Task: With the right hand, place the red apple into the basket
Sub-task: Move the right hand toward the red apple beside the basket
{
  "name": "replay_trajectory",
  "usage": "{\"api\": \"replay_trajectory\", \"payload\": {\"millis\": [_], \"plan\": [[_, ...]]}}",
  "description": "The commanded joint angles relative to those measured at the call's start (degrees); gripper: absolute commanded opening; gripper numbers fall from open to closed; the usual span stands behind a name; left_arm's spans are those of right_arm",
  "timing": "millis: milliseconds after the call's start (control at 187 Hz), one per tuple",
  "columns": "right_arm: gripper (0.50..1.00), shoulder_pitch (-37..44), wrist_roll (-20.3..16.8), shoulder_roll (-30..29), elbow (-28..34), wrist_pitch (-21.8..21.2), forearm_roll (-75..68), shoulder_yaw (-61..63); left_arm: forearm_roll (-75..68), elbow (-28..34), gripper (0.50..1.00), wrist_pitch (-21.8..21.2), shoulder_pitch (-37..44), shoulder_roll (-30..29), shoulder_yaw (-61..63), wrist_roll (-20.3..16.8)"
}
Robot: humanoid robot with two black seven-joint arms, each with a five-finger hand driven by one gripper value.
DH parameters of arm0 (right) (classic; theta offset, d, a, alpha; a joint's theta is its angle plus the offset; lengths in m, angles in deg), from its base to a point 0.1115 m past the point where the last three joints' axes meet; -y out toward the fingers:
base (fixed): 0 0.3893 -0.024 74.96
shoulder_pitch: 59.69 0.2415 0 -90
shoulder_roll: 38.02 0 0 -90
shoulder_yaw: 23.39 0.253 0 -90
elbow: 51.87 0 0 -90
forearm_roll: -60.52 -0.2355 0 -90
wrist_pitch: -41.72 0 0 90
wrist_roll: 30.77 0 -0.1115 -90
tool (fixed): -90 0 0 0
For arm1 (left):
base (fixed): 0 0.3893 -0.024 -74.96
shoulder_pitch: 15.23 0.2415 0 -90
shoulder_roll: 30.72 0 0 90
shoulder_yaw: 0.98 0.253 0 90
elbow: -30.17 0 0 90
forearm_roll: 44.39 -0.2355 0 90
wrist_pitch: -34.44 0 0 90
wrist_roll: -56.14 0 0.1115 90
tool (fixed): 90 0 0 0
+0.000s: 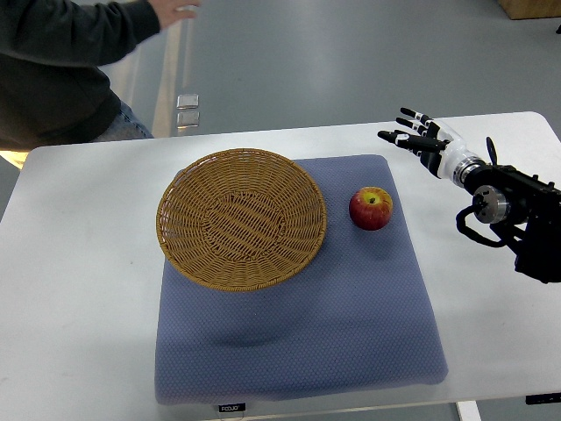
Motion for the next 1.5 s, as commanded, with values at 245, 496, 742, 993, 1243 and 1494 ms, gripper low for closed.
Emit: {"api": "replay_trajectory", "payload": {"millis": [245,496,742,993,1243,1494], "plan": [[0.924,0.4,0.0,0.1,0.1,-0.1,1.9,0.0,0.1,-0.1,1.000,0.0,0.0,0.0,0.0,0.0],[0.924,0.6,-0.1,1.2,0.2,-3.2,6.2,0.0,0.1,-0.1,1.000,0.0,0.0,0.0,0.0,0.0],[0.921,1.9,0.1,4.5,0.6,-12.1,18.9,0.0,0.1,0.1,1.000,0.0,0.0,0.0,-0.1,0.0],[0.921,5.4,2.5,8.1,1.5,-19.8,35.7,-0.2,0.1,0.1,1.000,0.0,0.0,0.0,-0.1,0.0],[0.921,7.0,4.3,14.2,10.5,-22.1,53.8,-0.2,0.1,0.1,1.000,0.0,0.0,0.0,-0.1,0.0],[0.921,7.0,4.7,15.2,15.3,-22.1,66.2,-0.7,0.1,0.1,1.000,-0.1,0.0,0.0,-0.1,0.0]]}}
